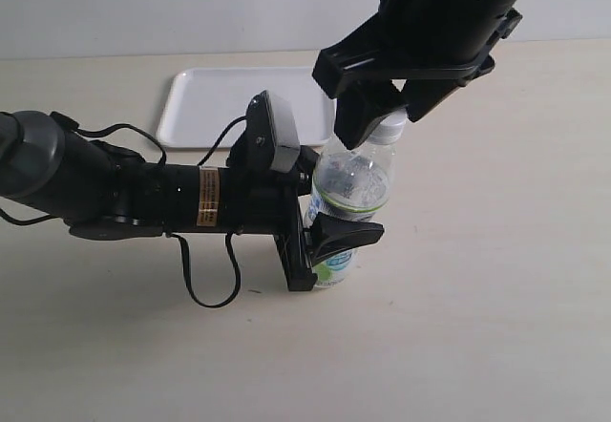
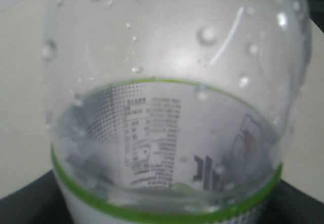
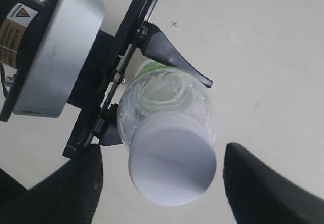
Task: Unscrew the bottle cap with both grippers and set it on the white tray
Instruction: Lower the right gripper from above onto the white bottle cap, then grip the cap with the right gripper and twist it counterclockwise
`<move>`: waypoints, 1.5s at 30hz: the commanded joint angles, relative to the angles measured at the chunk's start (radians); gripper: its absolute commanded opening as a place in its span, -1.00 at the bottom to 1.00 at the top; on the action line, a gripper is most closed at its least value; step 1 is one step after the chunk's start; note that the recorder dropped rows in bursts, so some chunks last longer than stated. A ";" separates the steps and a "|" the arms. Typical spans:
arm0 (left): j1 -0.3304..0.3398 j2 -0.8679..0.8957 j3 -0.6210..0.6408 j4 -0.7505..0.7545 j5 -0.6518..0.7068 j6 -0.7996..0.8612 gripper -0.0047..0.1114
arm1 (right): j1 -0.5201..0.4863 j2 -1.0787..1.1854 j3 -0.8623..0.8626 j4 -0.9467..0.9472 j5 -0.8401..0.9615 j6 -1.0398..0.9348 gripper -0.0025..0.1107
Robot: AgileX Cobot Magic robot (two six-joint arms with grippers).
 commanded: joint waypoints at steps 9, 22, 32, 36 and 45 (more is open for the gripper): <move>0.002 -0.012 -0.002 -0.007 -0.008 0.026 -0.92 | 0.002 0.005 -0.012 -0.009 -0.026 0.020 0.05; 0.002 -0.012 -0.002 -0.007 -0.008 0.026 -0.92 | 0.002 0.005 -0.012 -0.009 0.008 0.045 -0.17; 0.002 -0.012 -0.002 -0.007 -0.010 0.025 -0.92 | 0.002 0.005 -0.012 -0.009 -0.001 0.045 -0.73; 0.002 -0.012 -0.002 -0.007 -0.012 0.027 -0.92 | 0.002 0.005 -0.012 -0.009 -0.008 0.027 -0.96; 0.002 -0.012 -0.002 -0.007 -0.012 0.027 -0.92 | 0.002 0.005 -0.012 -0.001 -0.010 -0.054 -0.96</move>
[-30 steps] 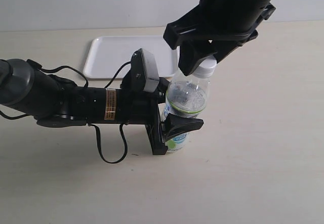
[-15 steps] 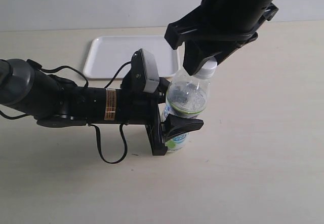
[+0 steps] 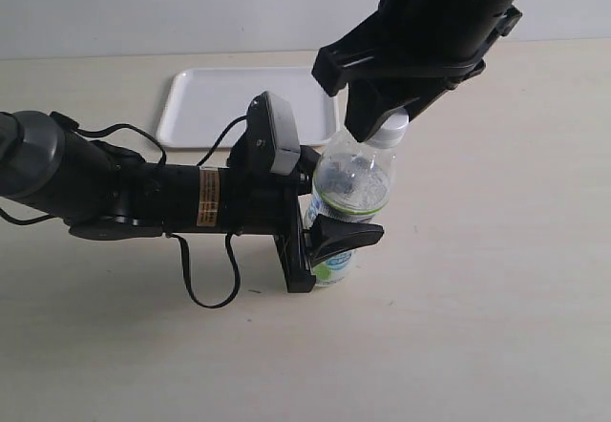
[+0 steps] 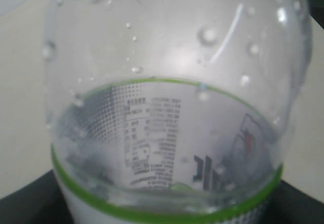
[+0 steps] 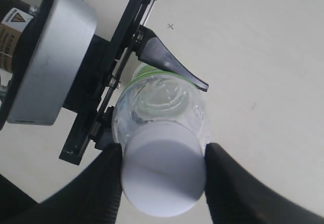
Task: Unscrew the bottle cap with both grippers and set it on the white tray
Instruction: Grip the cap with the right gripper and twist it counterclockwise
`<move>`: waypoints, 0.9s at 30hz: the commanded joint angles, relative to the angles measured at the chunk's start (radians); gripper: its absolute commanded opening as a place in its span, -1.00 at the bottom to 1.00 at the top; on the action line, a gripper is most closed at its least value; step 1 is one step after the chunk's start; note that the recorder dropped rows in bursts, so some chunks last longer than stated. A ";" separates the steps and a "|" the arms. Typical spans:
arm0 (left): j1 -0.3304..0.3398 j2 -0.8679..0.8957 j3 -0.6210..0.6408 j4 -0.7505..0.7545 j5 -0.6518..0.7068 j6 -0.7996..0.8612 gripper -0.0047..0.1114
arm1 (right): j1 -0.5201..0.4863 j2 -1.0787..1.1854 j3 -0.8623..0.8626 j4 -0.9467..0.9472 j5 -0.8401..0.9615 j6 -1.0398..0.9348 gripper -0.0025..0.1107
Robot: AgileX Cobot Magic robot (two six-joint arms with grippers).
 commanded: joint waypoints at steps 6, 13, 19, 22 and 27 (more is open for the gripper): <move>0.002 -0.012 -0.002 -0.009 -0.018 0.004 -0.92 | 0.002 -0.001 -0.008 0.017 -0.020 -0.166 -0.96; 0.002 -0.012 -0.002 -0.009 -0.018 0.004 -0.92 | 0.002 -0.001 -0.008 0.057 -0.024 -0.374 -0.96; 0.002 -0.012 -0.002 -0.009 -0.018 0.004 -0.92 | 0.002 -0.001 -0.008 0.057 -0.024 -0.551 -0.96; 0.002 -0.012 -0.002 -0.009 -0.021 0.004 -0.92 | 0.002 -0.001 -0.008 0.057 -0.026 -0.679 -0.96; 0.002 -0.012 -0.002 -0.009 -0.028 -0.002 -0.92 | 0.002 -0.001 -0.008 0.063 -0.041 -0.981 -0.96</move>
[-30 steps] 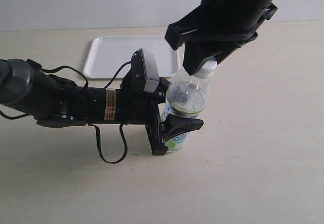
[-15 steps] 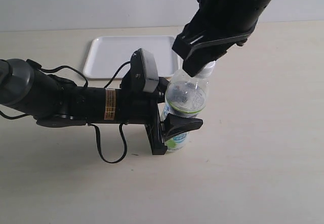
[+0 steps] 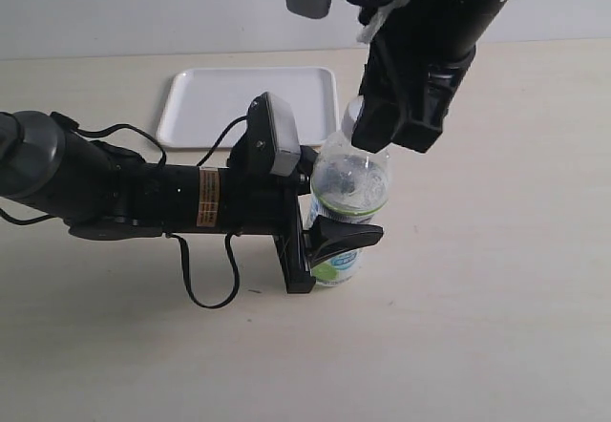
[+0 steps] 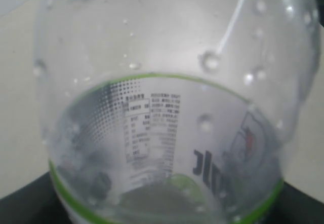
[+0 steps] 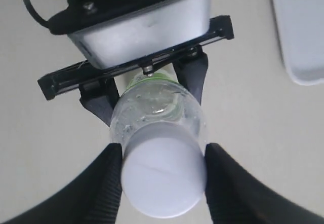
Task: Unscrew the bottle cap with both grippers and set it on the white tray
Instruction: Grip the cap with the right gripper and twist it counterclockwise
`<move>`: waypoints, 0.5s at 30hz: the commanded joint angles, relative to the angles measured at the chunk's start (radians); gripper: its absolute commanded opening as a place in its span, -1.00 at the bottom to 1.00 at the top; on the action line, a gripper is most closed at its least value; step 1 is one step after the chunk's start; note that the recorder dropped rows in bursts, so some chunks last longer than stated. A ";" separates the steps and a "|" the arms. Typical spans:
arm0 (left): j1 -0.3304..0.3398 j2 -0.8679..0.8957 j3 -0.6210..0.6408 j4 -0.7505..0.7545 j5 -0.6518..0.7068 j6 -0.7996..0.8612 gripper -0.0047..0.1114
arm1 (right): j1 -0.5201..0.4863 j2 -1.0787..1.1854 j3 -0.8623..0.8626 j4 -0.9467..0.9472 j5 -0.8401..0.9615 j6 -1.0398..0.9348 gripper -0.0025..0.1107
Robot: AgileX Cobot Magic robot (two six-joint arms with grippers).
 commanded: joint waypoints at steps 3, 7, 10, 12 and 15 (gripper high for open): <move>0.002 -0.012 -0.002 -0.011 -0.037 -0.010 -0.92 | 0.002 -0.001 -0.008 0.010 -0.052 -0.246 -0.96; 0.002 -0.012 -0.002 -0.011 -0.037 -0.010 -0.92 | 0.002 -0.001 -0.008 0.015 -0.066 -0.368 -0.96; 0.002 -0.012 -0.002 -0.011 -0.037 -0.010 -0.92 | 0.002 -0.001 -0.008 0.015 -0.085 -0.471 -0.96; 0.002 -0.012 -0.002 -0.011 -0.035 -0.010 -0.92 | 0.002 -0.001 -0.008 0.015 -0.090 -0.525 -0.96; 0.002 -0.012 -0.002 -0.011 -0.033 -0.006 -0.92 | 0.002 -0.001 -0.008 0.010 -0.088 -0.593 -0.96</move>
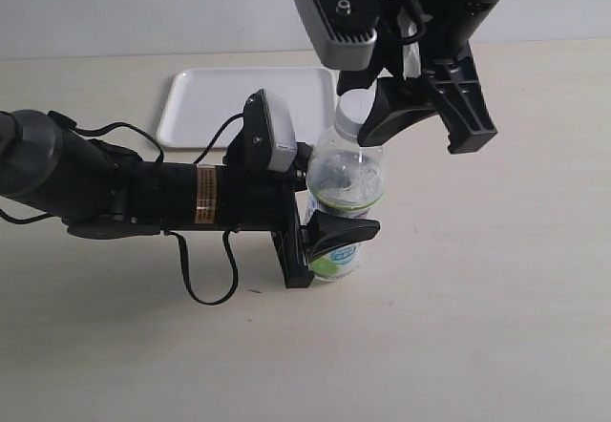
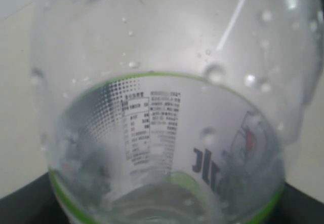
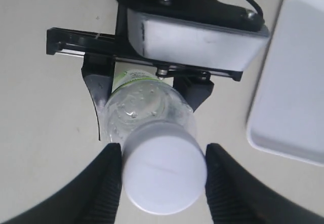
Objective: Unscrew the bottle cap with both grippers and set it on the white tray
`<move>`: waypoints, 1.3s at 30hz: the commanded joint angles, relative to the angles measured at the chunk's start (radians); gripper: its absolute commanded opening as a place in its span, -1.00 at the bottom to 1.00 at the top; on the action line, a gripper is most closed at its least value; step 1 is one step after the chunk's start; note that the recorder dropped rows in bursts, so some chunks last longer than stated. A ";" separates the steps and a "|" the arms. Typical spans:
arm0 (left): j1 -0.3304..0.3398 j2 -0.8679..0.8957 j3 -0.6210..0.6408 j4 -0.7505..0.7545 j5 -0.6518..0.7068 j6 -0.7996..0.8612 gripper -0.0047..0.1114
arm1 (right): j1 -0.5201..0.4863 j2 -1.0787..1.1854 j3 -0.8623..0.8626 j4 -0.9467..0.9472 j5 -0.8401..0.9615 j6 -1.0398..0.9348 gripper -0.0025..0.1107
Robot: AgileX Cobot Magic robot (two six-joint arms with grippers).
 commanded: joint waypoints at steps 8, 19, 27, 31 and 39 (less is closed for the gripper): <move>0.000 -0.012 -0.002 0.000 -0.033 -0.007 -0.92 | 0.002 -0.001 -0.008 -0.023 -0.054 -0.176 -0.95; 0.000 -0.012 -0.002 -0.002 -0.033 -0.008 -0.92 | 0.002 -0.001 -0.008 -0.023 -0.066 -0.176 -0.21; 0.000 -0.012 -0.002 -0.002 -0.033 -0.008 -0.92 | 0.002 -0.001 -0.008 -0.014 -0.045 -0.148 0.33; 0.000 -0.012 -0.002 -0.002 -0.033 -0.008 -0.92 | 0.002 -0.001 -0.008 0.033 -0.045 -0.032 0.47; 0.000 -0.012 -0.002 -0.004 -0.033 -0.008 -0.92 | 0.002 -0.001 -0.008 0.060 -0.038 0.514 0.48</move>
